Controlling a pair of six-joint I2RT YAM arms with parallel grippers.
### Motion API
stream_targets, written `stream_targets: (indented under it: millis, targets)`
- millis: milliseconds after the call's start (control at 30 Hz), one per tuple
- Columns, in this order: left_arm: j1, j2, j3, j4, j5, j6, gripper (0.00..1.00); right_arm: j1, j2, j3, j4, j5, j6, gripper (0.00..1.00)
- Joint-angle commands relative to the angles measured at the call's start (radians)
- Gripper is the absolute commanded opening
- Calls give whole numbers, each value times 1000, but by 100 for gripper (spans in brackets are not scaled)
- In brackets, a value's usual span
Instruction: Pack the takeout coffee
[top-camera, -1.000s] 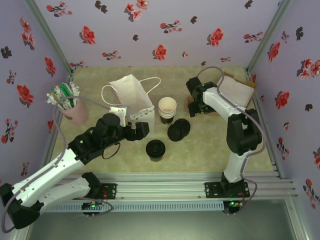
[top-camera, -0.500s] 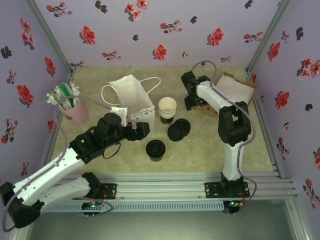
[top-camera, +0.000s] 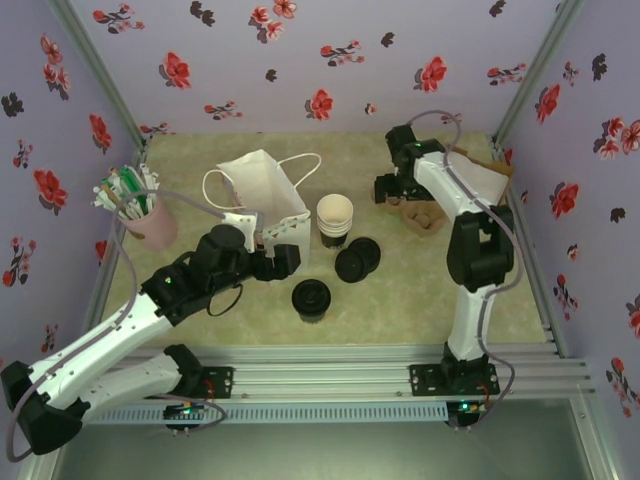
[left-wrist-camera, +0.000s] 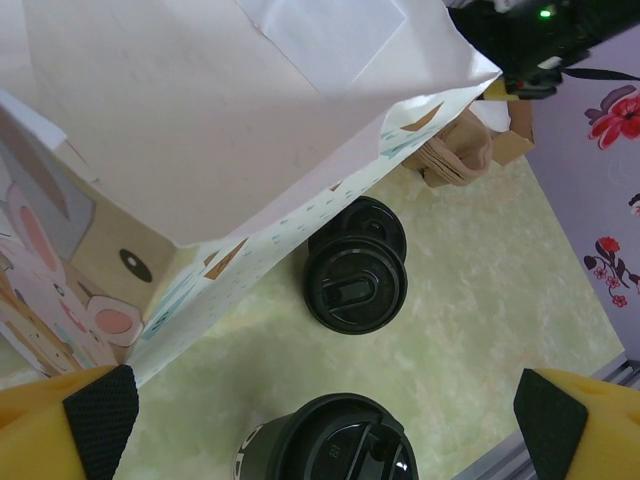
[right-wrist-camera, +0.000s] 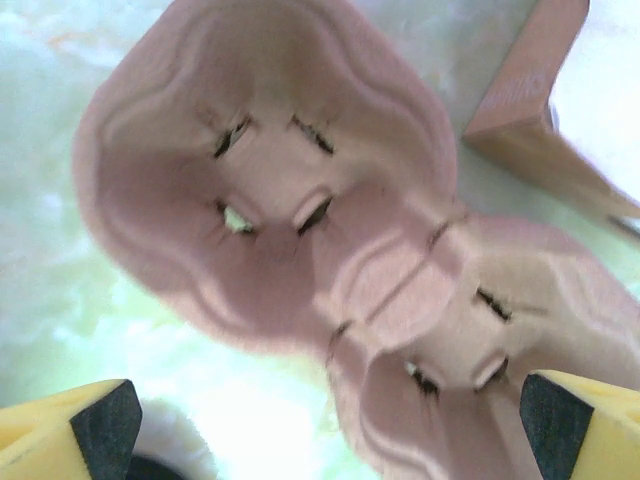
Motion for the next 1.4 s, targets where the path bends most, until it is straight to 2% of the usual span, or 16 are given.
stream_targets:
  millis: [0,233,567,867,1167,1367]
  targets:
    - [6,2,33,27,-10,18,99,-31,-89,-91,45,-153,39,99]
    - [7,6,44,26,-5,20,100,-76,-100,-193,65,-194,33,99]
    - [6,10,37,23,7,12,99,-82,-39,-205,54,-253,25,99]
    - [7,12,31,34,11,14,100,-76,-78,-253,34,-326,24,99]
    - [7,25,27,47,24,13,100,-71,-83,-265,-3,-304,27,99]
    - [7,13,16,49,22,13,99,-54,-166,-370,-6,-289,36,99]
